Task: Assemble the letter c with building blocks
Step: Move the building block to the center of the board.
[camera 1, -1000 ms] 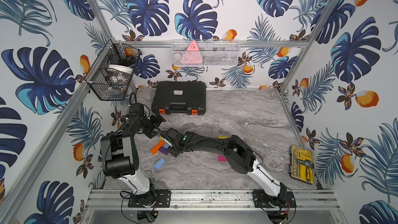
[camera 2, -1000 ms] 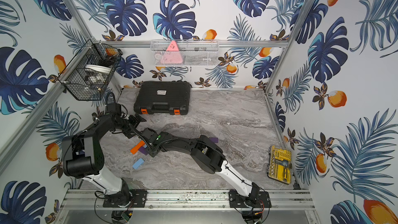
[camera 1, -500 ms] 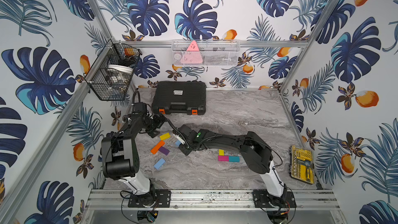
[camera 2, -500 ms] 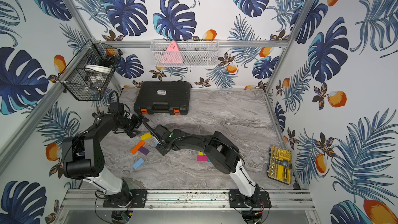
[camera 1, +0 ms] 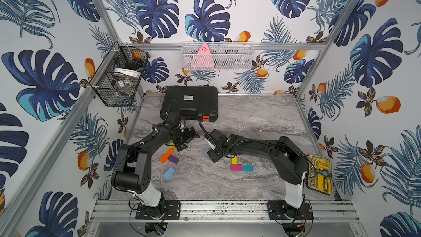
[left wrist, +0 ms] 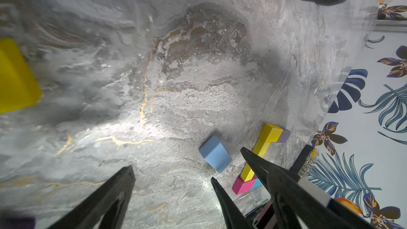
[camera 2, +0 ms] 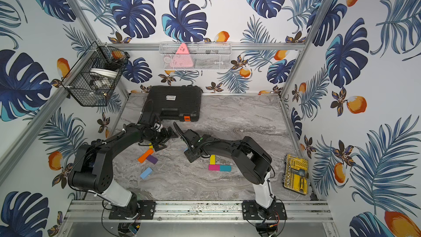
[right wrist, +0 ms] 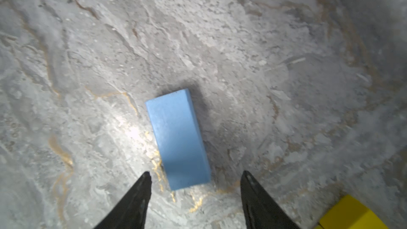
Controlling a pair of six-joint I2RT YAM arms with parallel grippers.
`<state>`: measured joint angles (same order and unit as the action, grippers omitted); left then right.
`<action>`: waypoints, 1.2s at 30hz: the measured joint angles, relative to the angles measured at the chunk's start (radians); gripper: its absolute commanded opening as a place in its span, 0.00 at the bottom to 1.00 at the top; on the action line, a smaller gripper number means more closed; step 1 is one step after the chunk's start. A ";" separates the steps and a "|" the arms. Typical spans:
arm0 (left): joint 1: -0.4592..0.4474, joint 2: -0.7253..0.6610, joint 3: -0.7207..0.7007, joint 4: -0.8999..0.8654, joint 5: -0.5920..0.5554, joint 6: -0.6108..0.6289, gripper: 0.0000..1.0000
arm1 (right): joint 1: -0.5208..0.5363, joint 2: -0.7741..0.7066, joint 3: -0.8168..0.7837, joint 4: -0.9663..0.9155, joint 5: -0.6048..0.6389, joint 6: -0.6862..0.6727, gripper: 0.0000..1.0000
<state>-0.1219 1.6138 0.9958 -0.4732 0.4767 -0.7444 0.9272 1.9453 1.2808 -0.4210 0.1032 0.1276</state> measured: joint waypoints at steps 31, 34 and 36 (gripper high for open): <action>-0.305 0.169 0.045 0.173 -0.062 -0.146 0.99 | -0.077 -0.343 -0.247 0.009 -0.067 0.318 0.68; -0.313 0.161 0.037 0.179 -0.065 -0.147 0.99 | -0.080 -0.345 -0.256 0.010 -0.067 0.325 0.68; -0.317 0.158 0.032 0.179 -0.066 -0.148 0.99 | -0.083 -0.345 -0.262 0.010 -0.067 0.325 0.68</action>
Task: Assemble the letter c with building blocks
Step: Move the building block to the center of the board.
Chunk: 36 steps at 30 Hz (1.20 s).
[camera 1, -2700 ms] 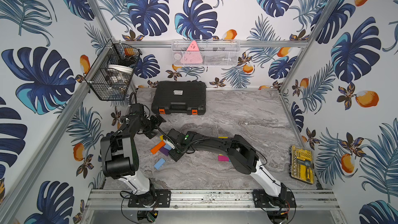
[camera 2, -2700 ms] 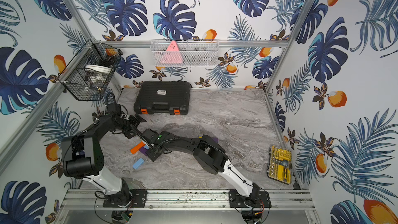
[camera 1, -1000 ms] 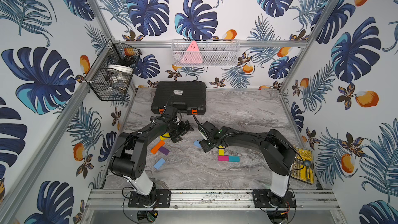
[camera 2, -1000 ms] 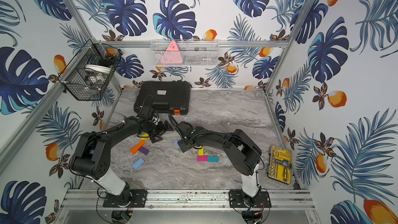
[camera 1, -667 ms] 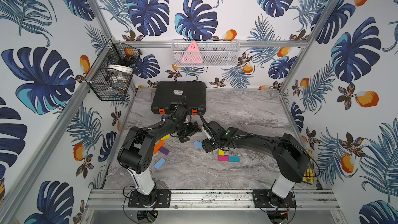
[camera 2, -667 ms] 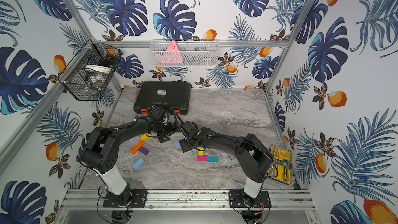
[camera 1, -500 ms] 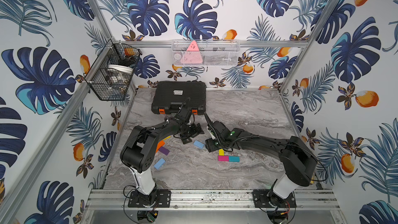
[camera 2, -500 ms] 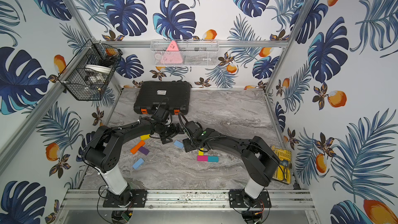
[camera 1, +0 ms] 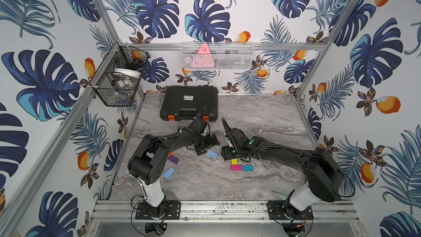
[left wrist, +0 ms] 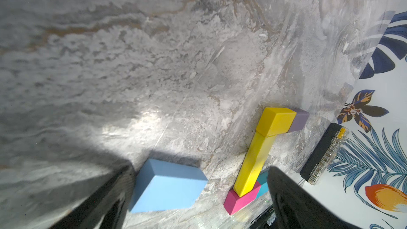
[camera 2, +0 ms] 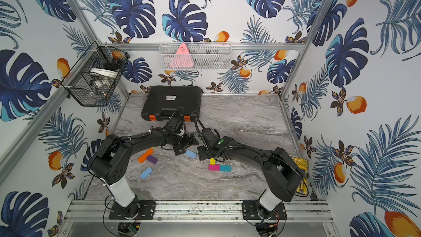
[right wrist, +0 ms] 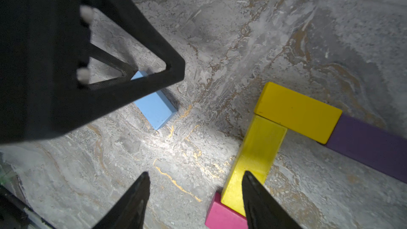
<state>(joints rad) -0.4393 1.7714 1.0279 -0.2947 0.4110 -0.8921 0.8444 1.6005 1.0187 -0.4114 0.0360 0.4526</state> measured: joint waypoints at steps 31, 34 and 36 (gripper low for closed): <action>-0.072 -0.056 -0.077 0.040 -0.022 -0.051 0.99 | -0.005 0.000 -0.030 0.017 -0.016 0.011 0.68; -0.073 -0.058 -0.079 0.042 -0.023 -0.051 0.99 | -0.007 0.000 -0.031 0.017 -0.015 0.011 0.69; -0.075 -0.058 -0.079 0.042 -0.023 -0.051 0.99 | -0.006 0.000 -0.032 0.018 -0.016 0.011 0.68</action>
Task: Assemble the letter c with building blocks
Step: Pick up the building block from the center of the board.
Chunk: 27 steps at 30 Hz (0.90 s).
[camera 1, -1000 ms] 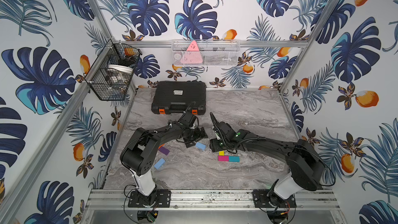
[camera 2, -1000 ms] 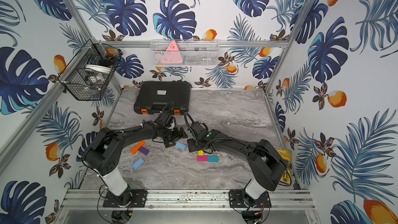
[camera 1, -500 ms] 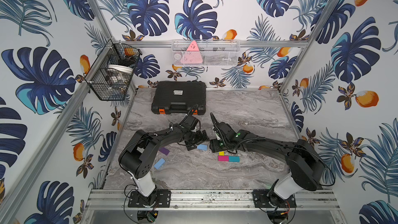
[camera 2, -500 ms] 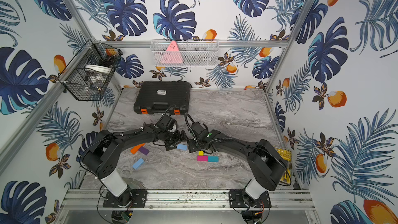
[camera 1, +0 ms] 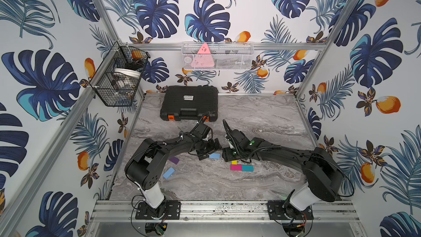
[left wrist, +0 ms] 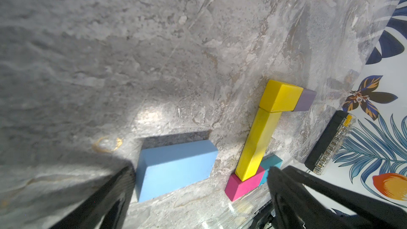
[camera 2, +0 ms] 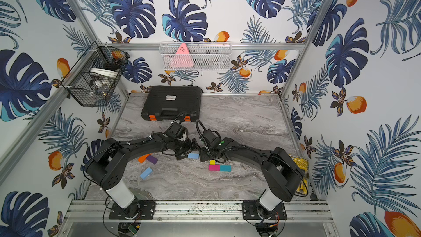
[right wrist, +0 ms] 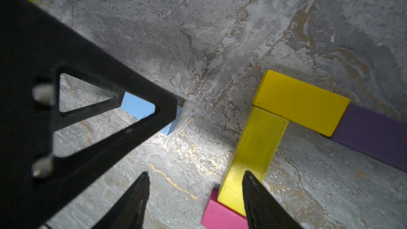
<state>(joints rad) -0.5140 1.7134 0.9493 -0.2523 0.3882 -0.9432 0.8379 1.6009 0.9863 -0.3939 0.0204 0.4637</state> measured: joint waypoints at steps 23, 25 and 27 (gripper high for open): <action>0.196 -0.135 0.209 -0.319 -0.184 0.127 0.99 | -0.001 -0.084 -0.036 0.012 0.000 0.022 0.77; 0.271 -0.140 0.234 -0.369 -0.211 0.169 0.99 | -0.002 -0.089 -0.037 0.013 0.000 0.025 0.79; 0.342 -0.139 0.265 -0.420 -0.229 0.225 0.99 | -0.002 -0.091 -0.037 0.020 0.000 0.025 0.81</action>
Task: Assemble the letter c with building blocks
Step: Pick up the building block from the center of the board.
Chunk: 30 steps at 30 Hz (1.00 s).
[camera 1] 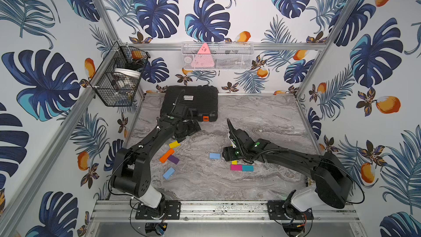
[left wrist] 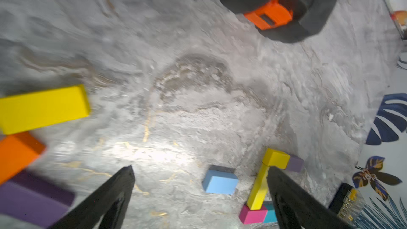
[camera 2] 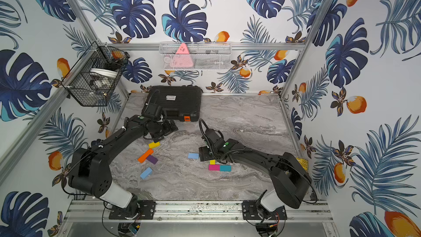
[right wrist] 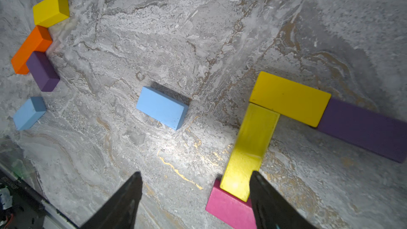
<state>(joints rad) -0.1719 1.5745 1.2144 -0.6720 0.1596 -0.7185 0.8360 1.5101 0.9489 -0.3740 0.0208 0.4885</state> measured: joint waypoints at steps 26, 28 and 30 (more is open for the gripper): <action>0.172 0.191 -0.011 -0.134 -0.111 0.227 0.99 | -0.025 0.074 0.020 0.070 -0.037 0.021 0.85; 0.173 0.205 -0.012 -0.132 -0.126 0.231 0.99 | -0.026 0.080 0.020 0.070 -0.037 0.025 0.87; 0.173 0.217 -0.012 -0.129 -0.137 0.235 0.99 | -0.026 0.086 0.021 0.071 -0.037 0.027 0.89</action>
<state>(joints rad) 0.0010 1.7912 1.2026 -0.8005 0.0227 -0.4835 0.8104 1.5959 0.9699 -0.3027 -0.0162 0.5152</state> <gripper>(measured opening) 0.990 0.874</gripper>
